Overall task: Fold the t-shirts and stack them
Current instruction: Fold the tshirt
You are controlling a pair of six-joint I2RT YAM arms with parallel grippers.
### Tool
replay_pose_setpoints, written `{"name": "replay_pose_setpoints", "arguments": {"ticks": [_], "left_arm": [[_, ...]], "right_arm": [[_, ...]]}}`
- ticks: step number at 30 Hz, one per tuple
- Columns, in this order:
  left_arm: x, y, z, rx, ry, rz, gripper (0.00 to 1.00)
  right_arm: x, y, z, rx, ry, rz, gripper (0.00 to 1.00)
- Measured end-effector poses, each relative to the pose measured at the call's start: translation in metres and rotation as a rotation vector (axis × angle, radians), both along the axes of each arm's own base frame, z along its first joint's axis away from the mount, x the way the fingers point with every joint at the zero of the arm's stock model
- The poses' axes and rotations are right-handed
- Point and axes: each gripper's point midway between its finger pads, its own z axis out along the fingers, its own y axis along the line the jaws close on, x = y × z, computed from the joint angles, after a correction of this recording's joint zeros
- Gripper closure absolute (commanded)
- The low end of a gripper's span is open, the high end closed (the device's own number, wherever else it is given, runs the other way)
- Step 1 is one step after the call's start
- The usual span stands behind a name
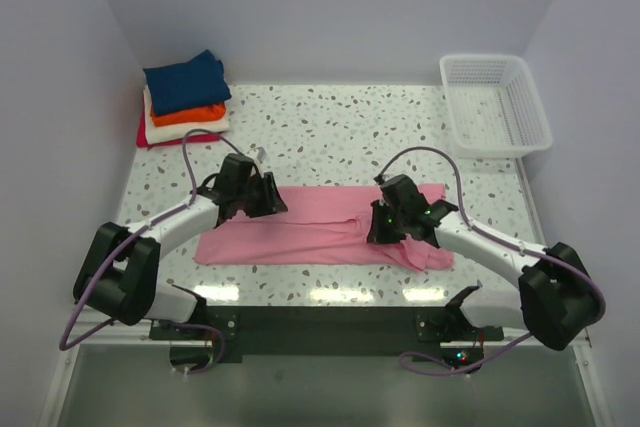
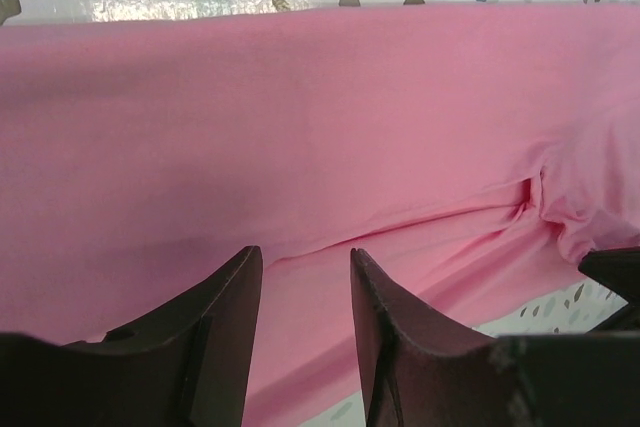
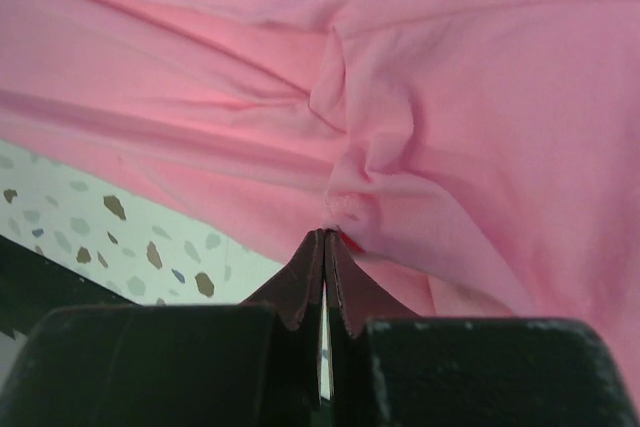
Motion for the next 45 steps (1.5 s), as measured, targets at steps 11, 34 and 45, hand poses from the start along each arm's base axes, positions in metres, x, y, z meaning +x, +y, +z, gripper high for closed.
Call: {"name": "replay_pose_setpoints", "arguments": {"ticks": [11, 34, 45], "left_arm": [[-0.018, -0.017, -0.003, -0.026, 0.022, -0.077, 0.54], [-0.093, -0.206, 0.014, -0.105, -0.051, -0.605, 0.44], [-0.090, -0.214, -0.013, 0.004, -0.039, -0.589, 0.46]], "right_arm": [[-0.027, -0.016, 0.009, -0.009, 0.013, -0.041, 0.46], [-0.076, -0.133, 0.024, -0.166, 0.037, -0.768, 0.50], [-0.077, -0.134, -0.006, -0.232, 0.083, -0.780, 0.53]]}}
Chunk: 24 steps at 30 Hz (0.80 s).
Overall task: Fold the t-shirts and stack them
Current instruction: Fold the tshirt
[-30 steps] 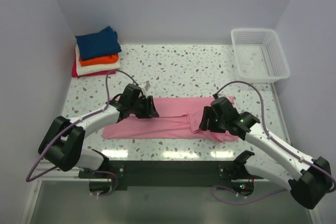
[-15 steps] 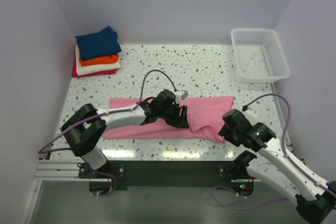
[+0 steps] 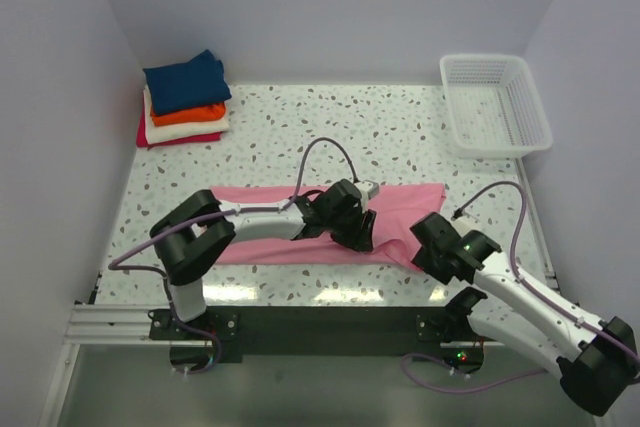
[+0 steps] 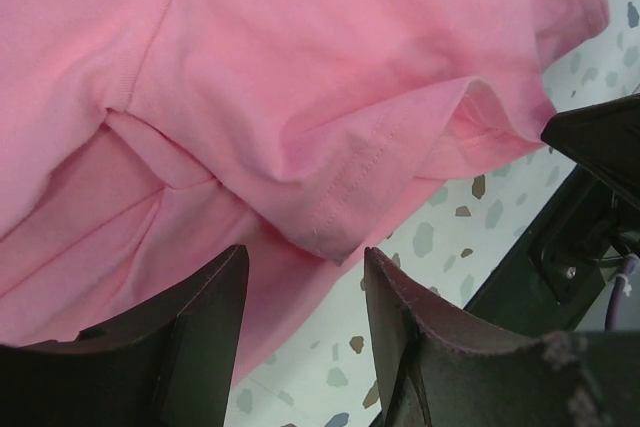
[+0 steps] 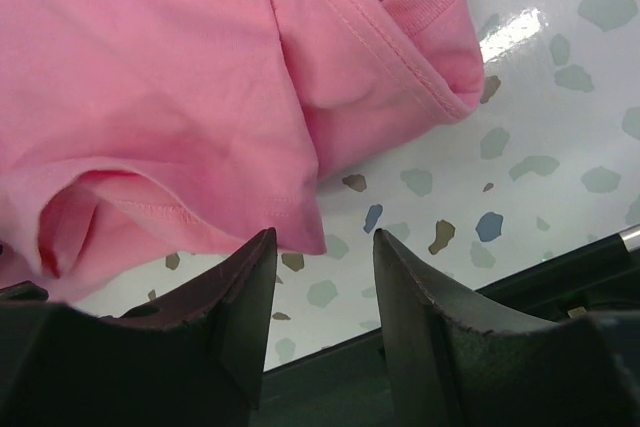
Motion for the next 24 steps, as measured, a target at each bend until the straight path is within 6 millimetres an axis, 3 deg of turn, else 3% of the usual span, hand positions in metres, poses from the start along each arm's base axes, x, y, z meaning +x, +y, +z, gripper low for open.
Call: {"name": "replay_pose_setpoints", "arguments": {"ticks": [9, 16, 21, 24], "left_arm": [[-0.003, -0.003, -0.011, 0.037, -0.006, -0.010, 0.52], [0.000, -0.008, -0.007, 0.030, -0.016, -0.009, 0.74], [0.001, -0.008, -0.008, 0.032, -0.017, -0.008, 0.87], [0.001, -0.008, -0.008, 0.032, -0.017, -0.007, 0.91]], "right_arm": [[0.008, 0.005, -0.006, 0.013, -0.015, -0.003, 0.59], [0.012, 0.008, -0.005, 0.025, -0.032, -0.003, 0.77], [0.013, 0.007, -0.005, 0.020, -0.034, 0.000, 1.00], [0.013, 0.004, -0.004, 0.007, -0.034, 0.004, 1.00]]}}
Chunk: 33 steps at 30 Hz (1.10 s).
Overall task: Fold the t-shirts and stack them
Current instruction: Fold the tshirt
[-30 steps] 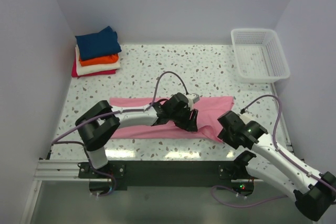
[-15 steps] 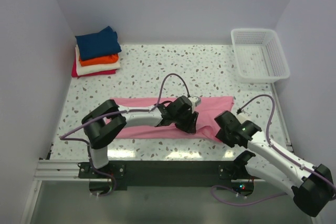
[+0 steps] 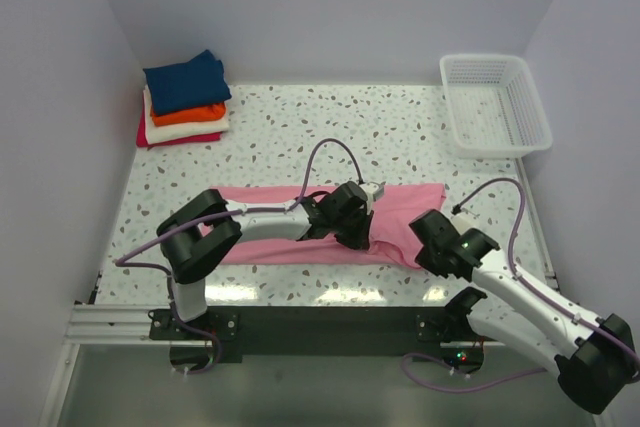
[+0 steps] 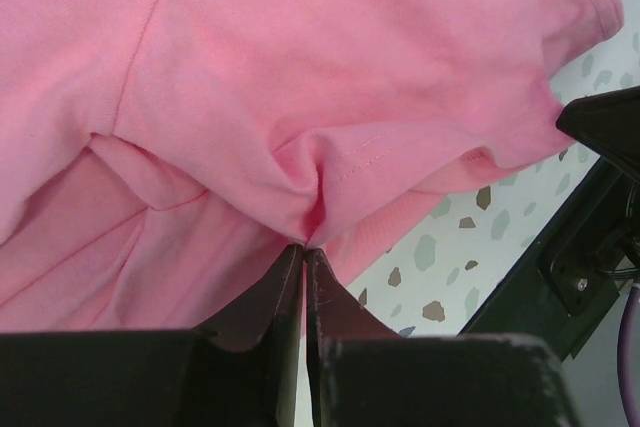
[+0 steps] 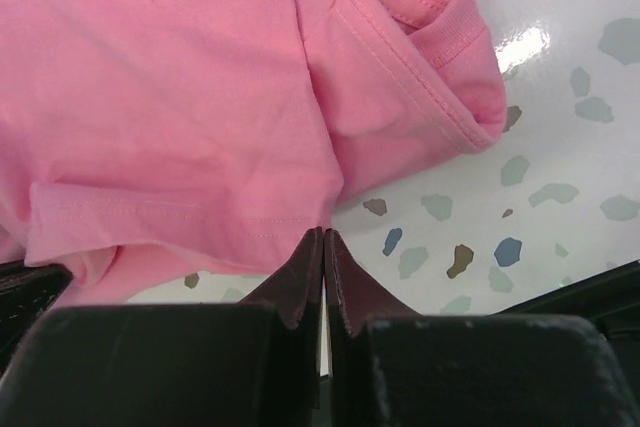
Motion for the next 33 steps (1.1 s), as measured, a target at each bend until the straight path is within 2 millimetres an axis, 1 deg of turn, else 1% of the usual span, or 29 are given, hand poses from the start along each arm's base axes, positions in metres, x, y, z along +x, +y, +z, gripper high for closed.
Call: {"name": "replay_pose_setpoints", "arguments": {"ticks": [1, 5, 10, 14, 22, 27, 33], "left_arm": [[0.000, 0.000, 0.000, 0.000, 0.000, 0.000, 0.94], [0.000, 0.000, 0.000, 0.000, 0.001, -0.001, 0.96], [-0.001, 0.001, 0.000, 0.003, 0.004, -0.001, 0.97], [-0.003, 0.003, 0.002, 0.010, 0.007, -0.001, 0.97], [-0.006, 0.010, 0.008, 0.024, 0.015, 0.000, 0.96], [-0.009, 0.014, 0.006, 0.045, 0.028, -0.001, 0.96], [-0.011, 0.018, 0.006, 0.067, 0.038, -0.007, 0.95]], "right_arm": [[0.000, -0.001, 0.001, -0.007, -0.001, 0.000, 1.00], [0.006, -0.004, 0.014, -0.026, -0.027, -0.001, 1.00], [0.016, -0.008, 0.037, -0.049, -0.079, 0.002, 1.00], [0.023, -0.012, 0.049, -0.079, -0.096, 0.004, 1.00], [0.030, -0.022, 0.055, -0.133, -0.086, 0.009, 1.00], [0.033, -0.030, 0.054, -0.154, -0.066, -0.001, 1.00], [0.041, -0.031, 0.051, -0.149, -0.052, 0.015, 1.00]]}}
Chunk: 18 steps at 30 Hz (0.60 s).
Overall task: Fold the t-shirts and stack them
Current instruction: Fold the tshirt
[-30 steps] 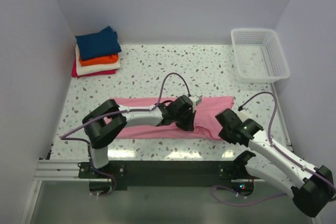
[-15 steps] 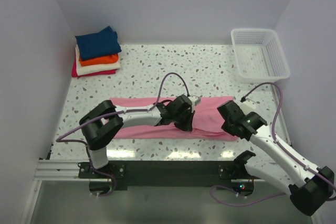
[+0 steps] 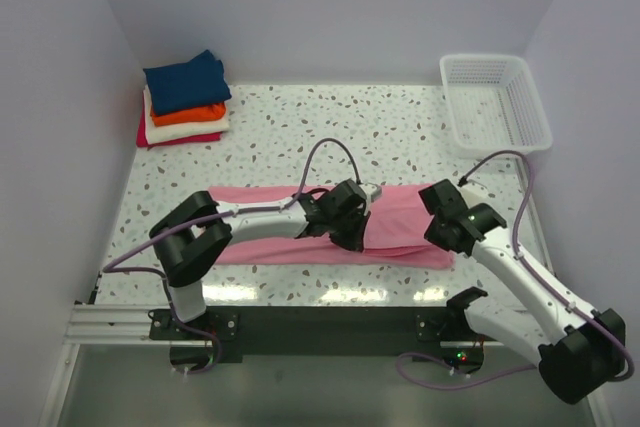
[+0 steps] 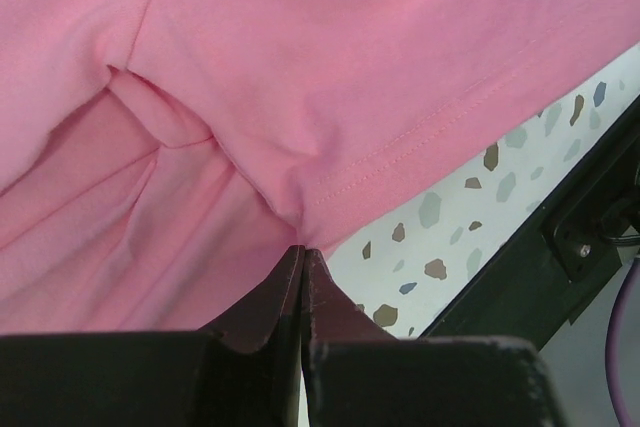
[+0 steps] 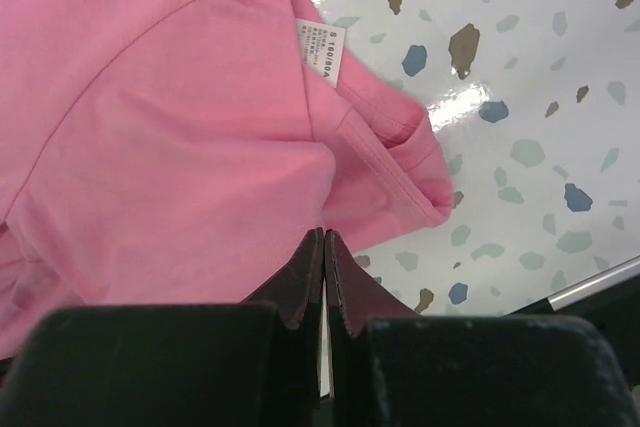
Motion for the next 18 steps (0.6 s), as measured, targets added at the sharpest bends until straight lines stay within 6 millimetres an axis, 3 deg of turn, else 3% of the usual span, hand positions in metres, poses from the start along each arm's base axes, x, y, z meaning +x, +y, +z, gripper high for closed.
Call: {"name": "replay_pose_setpoints", "arguments": {"ticks": [8, 18], "left_arm": [[0.010, -0.014, 0.019, -0.041, -0.004, -0.003, 0.90], [0.037, 0.001, 0.007, -0.050, 0.074, 0.051, 0.89]], "right_arm": [[0.027, 0.017, -0.006, -0.007, 0.056, 0.061, 1.00], [0.079, 0.021, -0.004, 0.003, 0.039, 0.041, 1.00]]}}
